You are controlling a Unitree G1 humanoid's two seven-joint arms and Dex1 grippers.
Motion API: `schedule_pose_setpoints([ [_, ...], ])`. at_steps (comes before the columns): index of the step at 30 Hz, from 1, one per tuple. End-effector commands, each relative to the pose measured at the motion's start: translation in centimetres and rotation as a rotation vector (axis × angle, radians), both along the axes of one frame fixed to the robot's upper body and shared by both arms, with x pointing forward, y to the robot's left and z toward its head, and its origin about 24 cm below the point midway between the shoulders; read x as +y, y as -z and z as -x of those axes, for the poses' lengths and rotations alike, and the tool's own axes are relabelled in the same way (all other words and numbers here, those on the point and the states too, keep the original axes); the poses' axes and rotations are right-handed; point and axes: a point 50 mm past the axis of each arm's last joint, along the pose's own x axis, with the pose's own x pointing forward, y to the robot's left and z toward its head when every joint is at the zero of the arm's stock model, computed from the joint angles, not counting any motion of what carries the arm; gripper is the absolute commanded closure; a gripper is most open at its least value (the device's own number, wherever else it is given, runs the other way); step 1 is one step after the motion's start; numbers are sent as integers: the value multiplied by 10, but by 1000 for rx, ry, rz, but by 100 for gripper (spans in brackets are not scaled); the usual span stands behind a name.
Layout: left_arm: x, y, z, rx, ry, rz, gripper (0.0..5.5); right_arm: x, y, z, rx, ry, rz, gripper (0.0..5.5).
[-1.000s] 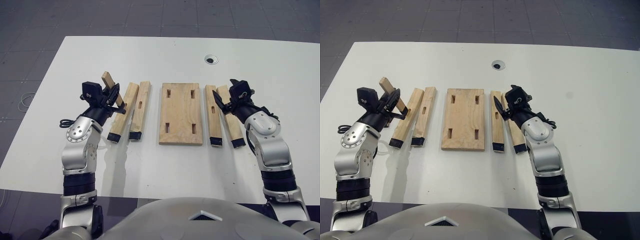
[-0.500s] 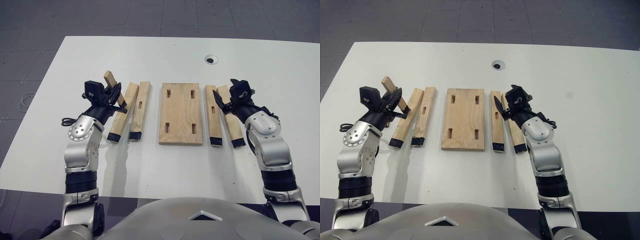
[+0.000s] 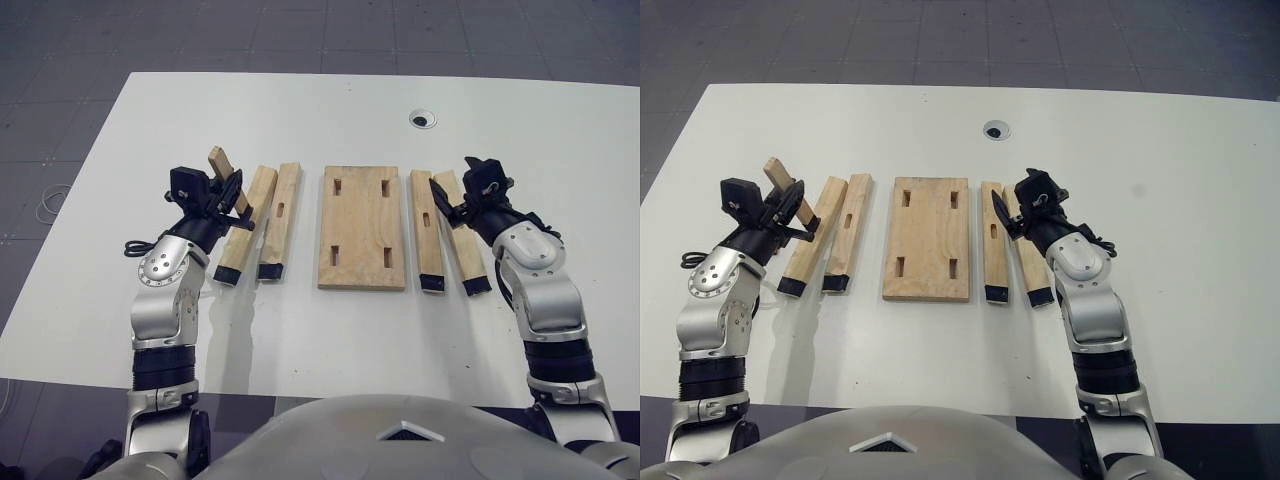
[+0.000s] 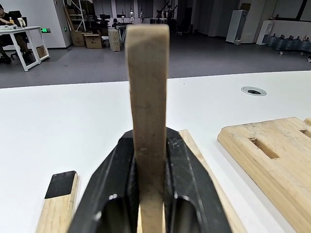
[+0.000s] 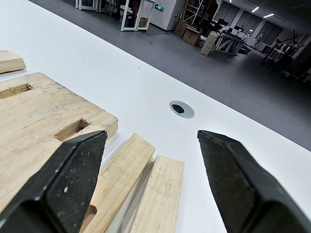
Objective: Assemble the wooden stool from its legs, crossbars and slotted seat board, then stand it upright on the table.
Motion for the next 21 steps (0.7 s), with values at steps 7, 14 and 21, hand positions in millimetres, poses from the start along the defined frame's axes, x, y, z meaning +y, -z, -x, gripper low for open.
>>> schedule_pose_setpoints([
  [7,-5,13,-3,39,-3,33,508,0,-6,-2,-15,5,-9,207],
  [14,2,17,-4,55,-2,-1,508,-2,-6,-1,-17,18,-13,207],
  [21,-3,42,28,61,-88,-22,508,-3,-6,0,-20,24,-12,207],
])
